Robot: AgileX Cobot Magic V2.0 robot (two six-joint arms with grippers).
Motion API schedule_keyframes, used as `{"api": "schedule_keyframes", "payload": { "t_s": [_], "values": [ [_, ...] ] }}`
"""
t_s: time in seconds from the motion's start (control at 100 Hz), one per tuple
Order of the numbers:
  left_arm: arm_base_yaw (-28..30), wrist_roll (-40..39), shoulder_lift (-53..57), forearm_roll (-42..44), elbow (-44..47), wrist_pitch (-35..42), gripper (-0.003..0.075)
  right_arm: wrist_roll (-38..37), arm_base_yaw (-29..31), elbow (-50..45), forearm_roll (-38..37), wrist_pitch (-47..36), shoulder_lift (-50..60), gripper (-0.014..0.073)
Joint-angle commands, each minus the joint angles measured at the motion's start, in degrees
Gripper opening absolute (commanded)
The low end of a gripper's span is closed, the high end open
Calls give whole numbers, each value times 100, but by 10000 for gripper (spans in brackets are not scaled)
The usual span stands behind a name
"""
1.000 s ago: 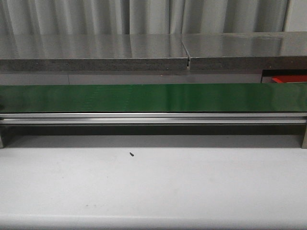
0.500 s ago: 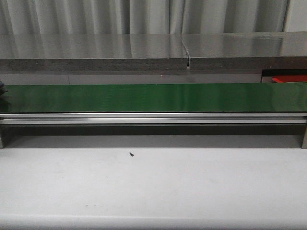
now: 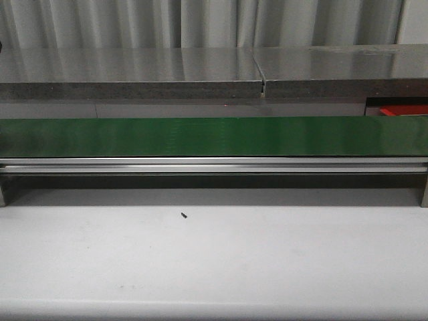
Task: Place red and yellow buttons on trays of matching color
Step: 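Lower the red button onto the belt start and open the left gripper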
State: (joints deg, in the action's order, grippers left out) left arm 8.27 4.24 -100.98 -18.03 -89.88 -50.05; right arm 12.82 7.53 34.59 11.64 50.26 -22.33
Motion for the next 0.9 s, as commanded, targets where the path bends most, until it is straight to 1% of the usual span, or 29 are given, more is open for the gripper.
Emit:
{"api": "schedule_keyframes", "payload": {
  "t_s": [0.0, 0.13, 0.24, 0.34, 0.54, 0.63, 0.72, 0.89],
  "values": [
    [-19, 78, 397, -62, -349, 123, 662, 44, 2, 140, 48, -338, -44, -67],
    [33, 78, 546, 283, -415, 98, 662, 44, 2, 140, 48, -338, -44, -67],
    [242, 78, 561, 487, -415, -29, 662, 44, 2, 140, 48, -338, -44, -67],
    [580, 68, 561, 487, -280, -27, 662, 44, 2, 140, 48, -338, -44, -67],
    [1468, 78, 432, 512, -101, -46, 662, 44, 2, 140, 48, -338, -44, -67],
    [1759, 225, 278, 512, -101, -47, 662, 44, 2, 140, 48, -338, -44, -67],
    [1883, 237, 127, 512, -101, 58, 662, 44, 2, 140, 48, -333, -44, -67],
    [1883, 250, -191, 723, -101, 177, 662, 44, 2, 140, 48, -333, -44, -67]
  ]
}}
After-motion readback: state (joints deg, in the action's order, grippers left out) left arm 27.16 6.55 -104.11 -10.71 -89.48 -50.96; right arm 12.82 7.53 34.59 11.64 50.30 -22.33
